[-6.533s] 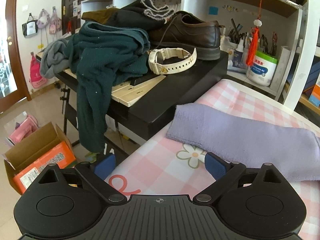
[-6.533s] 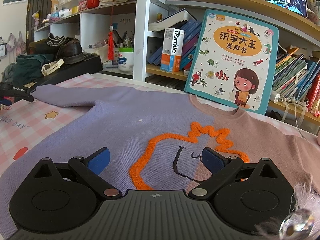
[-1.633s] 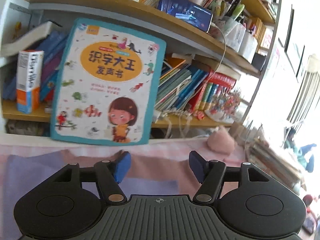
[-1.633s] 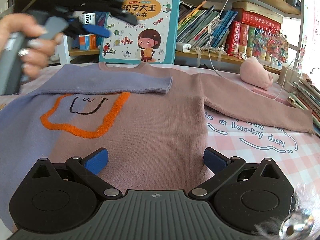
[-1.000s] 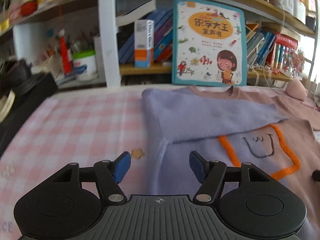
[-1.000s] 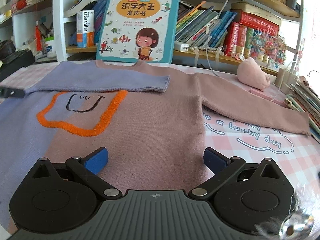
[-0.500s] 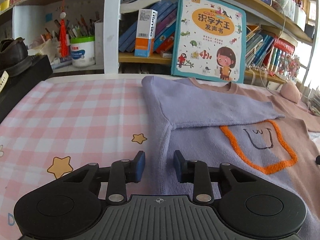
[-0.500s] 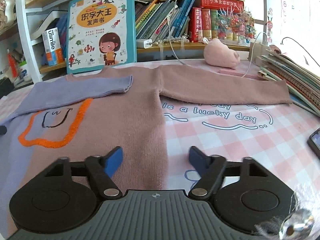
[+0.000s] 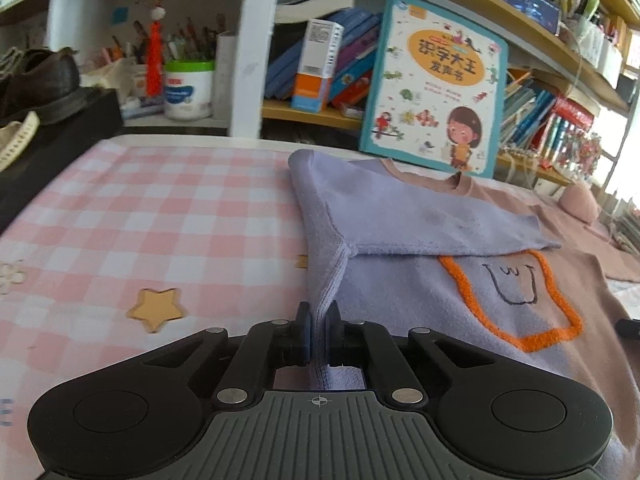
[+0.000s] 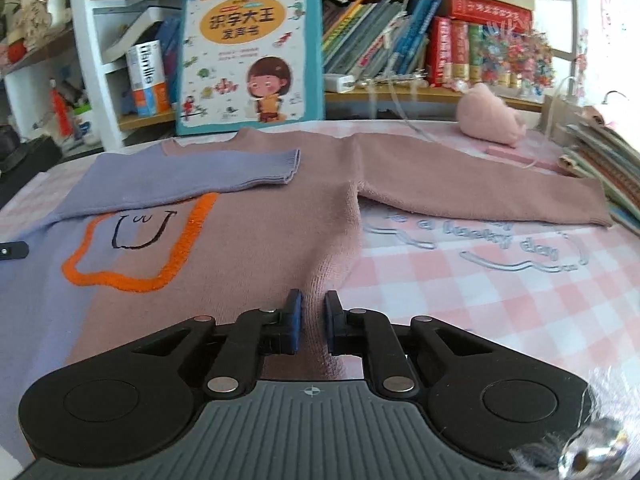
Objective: Fold clothes
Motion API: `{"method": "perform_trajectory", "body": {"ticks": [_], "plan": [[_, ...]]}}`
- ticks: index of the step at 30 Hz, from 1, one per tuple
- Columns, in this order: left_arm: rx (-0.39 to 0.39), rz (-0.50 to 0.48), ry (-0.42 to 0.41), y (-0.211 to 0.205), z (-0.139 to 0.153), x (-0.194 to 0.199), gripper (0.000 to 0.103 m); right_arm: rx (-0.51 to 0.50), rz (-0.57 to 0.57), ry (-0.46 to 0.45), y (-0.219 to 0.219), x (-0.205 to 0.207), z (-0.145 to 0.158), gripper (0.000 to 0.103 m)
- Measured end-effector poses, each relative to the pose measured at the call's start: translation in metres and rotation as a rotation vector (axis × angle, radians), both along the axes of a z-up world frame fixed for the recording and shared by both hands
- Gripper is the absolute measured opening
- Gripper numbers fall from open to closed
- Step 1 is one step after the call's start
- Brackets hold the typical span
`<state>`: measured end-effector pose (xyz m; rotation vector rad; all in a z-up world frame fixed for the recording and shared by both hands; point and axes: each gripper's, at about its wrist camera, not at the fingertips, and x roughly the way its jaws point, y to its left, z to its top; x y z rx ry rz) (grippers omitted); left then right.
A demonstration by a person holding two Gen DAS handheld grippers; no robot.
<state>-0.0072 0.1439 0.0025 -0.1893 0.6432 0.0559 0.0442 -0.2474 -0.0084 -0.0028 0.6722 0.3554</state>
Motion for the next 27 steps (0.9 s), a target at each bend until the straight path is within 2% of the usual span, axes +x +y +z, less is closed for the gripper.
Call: {"method": "perform_trajectory", "body": {"ticks": [4, 9, 16, 22, 27], "plan": [[0.003, 0.041, 0.006, 0.016, 0.000, -0.007, 0.006, 0.015, 0.045, 0.003, 0.014, -0.001, 0.000, 0.011], [0.013, 0.055, 0.010, 0.019, -0.001, -0.010, 0.006, -0.016, 0.064, -0.017, 0.027, 0.000, 0.001, 0.011], [0.031, 0.052, 0.003, 0.017, -0.001, -0.009, 0.007, -0.006, 0.065, -0.013, 0.024, 0.000, -0.001, 0.011], [0.006, 0.064, 0.004, 0.023, -0.001, -0.007, 0.007, -0.004, 0.082, -0.008, 0.026, -0.005, 0.000, 0.011], [0.026, 0.060, 0.010, 0.019, -0.001, -0.008, 0.007, 0.012, 0.078, -0.010, 0.023, -0.004, -0.002, 0.011]]}}
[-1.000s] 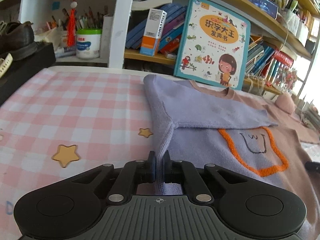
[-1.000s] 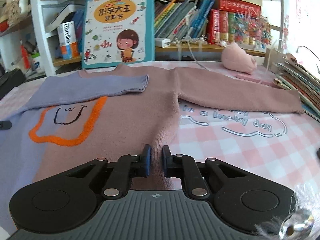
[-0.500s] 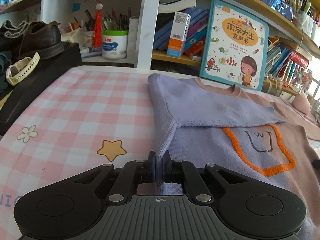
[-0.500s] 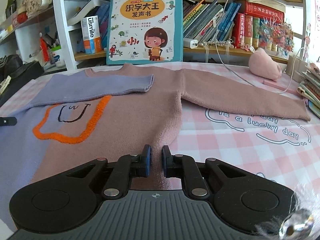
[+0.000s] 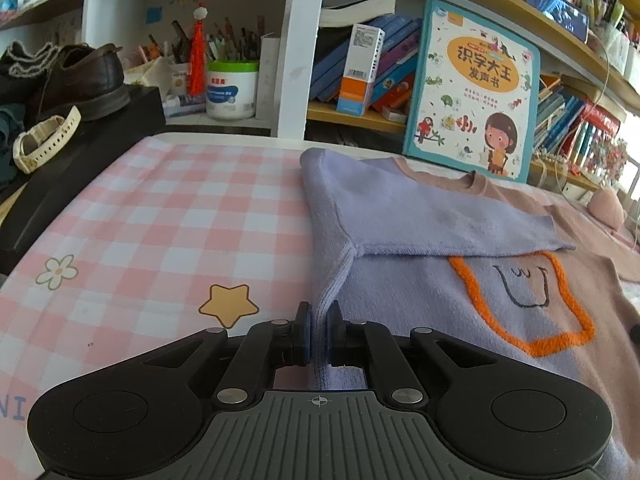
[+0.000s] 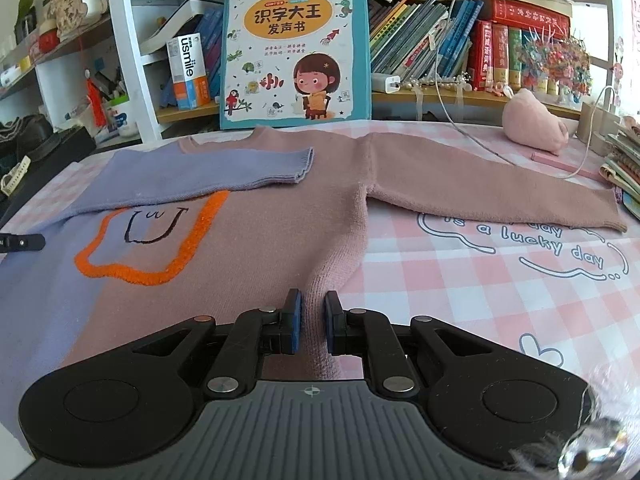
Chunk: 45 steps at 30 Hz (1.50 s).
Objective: Fold clothes
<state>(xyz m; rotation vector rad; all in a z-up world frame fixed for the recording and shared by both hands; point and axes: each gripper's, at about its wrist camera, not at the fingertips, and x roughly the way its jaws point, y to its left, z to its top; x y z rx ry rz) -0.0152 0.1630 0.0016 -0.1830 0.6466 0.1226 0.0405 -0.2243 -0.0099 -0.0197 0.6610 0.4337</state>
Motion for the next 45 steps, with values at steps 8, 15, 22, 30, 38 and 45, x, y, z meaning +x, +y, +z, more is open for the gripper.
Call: {"method": "perform_trajectory", "body": {"ticks": [8, 15, 22, 30, 38, 45], "plan": [[0.117, -0.006, 0.000, -0.014, 0.008, -0.005, 0.018, -0.051, -0.006, -0.034, 0.004, -0.003, 0.000, 0.021], [0.199, -0.027, -0.105, -0.032, 0.035, -0.020, 0.066, -0.027, -0.054, -0.069, -0.006, -0.003, 0.005, 0.057], [0.151, -0.149, -0.170, -0.057, 0.045, -0.016, 0.079, 0.016, -0.110, -0.101, -0.020, -0.006, 0.014, 0.075], [0.178, -0.283, -0.200, -0.099, 0.035, -0.004, 0.085, 0.007, -0.178, -0.118, -0.038, -0.009, 0.020, 0.078], [0.163, -0.307, -0.182, -0.102, 0.023, 0.001, 0.088, -0.048, -0.267, -0.163, -0.062, -0.002, 0.027, 0.080], [0.194, -0.326, -0.177, -0.105, 0.016, 0.000, 0.091, -0.080, -0.326, -0.189, -0.088, 0.015, 0.031, 0.081]]}}
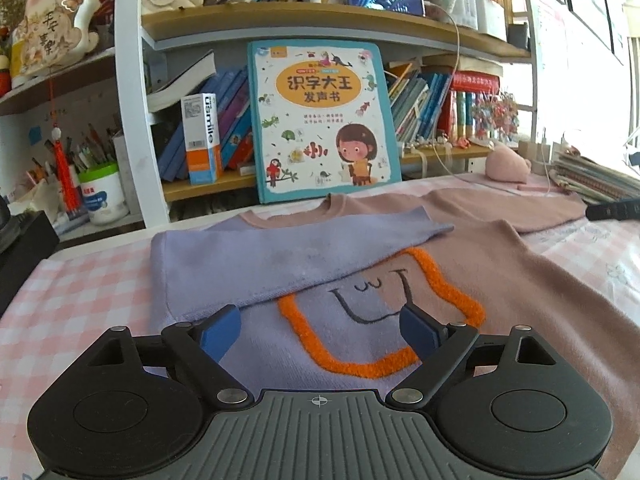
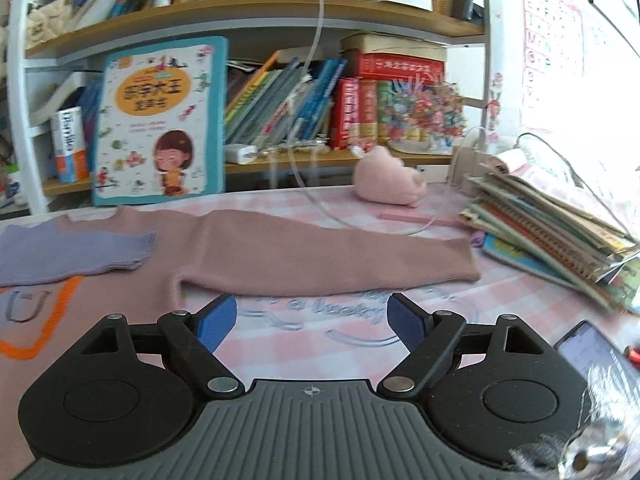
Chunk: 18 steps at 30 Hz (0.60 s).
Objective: Fold clothes
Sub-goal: 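Open both tools and move the right tool along the pink sleeve to its cuff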
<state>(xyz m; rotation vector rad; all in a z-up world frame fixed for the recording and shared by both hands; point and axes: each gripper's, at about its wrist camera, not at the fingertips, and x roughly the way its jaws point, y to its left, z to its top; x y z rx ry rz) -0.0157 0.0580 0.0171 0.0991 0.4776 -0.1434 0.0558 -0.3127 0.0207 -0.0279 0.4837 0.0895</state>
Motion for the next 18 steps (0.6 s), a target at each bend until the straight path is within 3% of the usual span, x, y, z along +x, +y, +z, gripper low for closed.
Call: {"method": "perform_trajectory", "body": {"ticks": [8, 18], "plan": [[0.006, -0.016, 0.025, -0.004, -0.004, 0.001, 0.094, -0.064, -0.035, 0.039, -0.030, 0.037, 0.001, 0.081], [0.006, -0.010, 0.032, -0.003, -0.005, 0.001, 0.097, 0.043, -0.116, 0.185, -0.072, 0.082, -0.009, 0.081]]}}
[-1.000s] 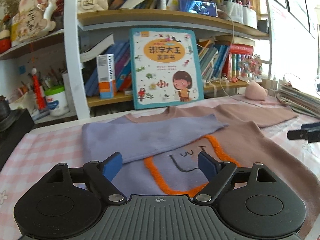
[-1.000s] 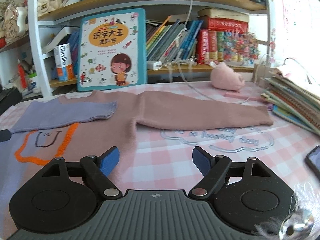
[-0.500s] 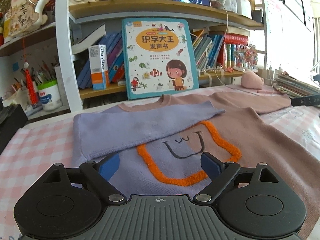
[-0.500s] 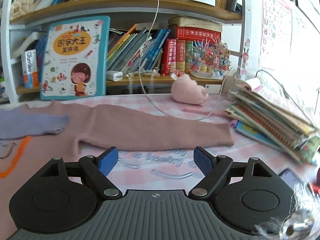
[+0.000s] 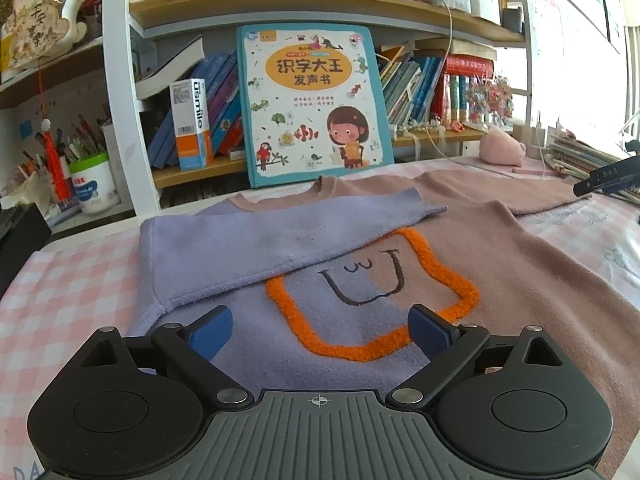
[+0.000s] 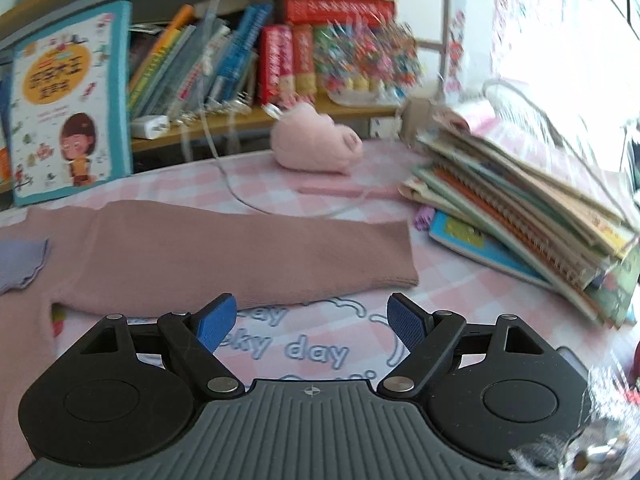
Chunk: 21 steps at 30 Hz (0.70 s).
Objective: Fold clothes
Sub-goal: 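Open both tools and move the right tool along the pink sleeve to its cuff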
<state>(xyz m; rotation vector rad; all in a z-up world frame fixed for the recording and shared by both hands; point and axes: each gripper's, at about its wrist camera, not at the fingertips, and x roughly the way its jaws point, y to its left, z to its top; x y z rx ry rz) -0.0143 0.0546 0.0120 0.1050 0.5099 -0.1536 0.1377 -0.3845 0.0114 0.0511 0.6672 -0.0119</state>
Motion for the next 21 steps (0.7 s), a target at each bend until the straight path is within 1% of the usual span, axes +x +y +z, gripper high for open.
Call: {"method": "perform_trajectory", "body": {"ticks": [8, 9, 10, 13, 14, 15, 16, 21], "plan": [[-0.022, 0.004, -0.004, 0.003, 0.001, 0.000, 0.097, 0.201, -0.143, 0.078, -0.041, 0.020, -0.010, 0.081], [-0.024, 0.007, 0.001, 0.004, 0.001, 0.000, 0.097, 0.221, -0.157, 0.083, -0.045, 0.021, -0.011, 0.081], [-0.026, 0.012, 0.006, 0.004, 0.000, 0.001, 0.097, 0.236, -0.164, 0.086, -0.048, 0.022, -0.011, 0.078], [-0.030, 0.030, 0.017, 0.006, 0.000, 0.003, 0.097, 0.261, -0.181, 0.088, -0.055, 0.026, -0.010, 0.076], [-0.031, 0.037, 0.020, 0.006, -0.001, 0.003, 0.097, 0.265, -0.185, 0.089, -0.056, 0.028, -0.010, 0.074], [-0.036, 0.042, 0.018, 0.007, 0.000, 0.003, 0.097, 0.269, -0.188, 0.090, -0.057, 0.030, -0.010, 0.069], [-0.041, 0.047, 0.016, 0.009, 0.000, 0.003, 0.097, 0.272, -0.191, 0.091, -0.058, 0.032, -0.009, 0.066], [-0.065, 0.066, 0.008, 0.013, 0.000, 0.001, 0.097, 0.271, -0.202, 0.093, -0.060, 0.039, -0.010, 0.061]]}}
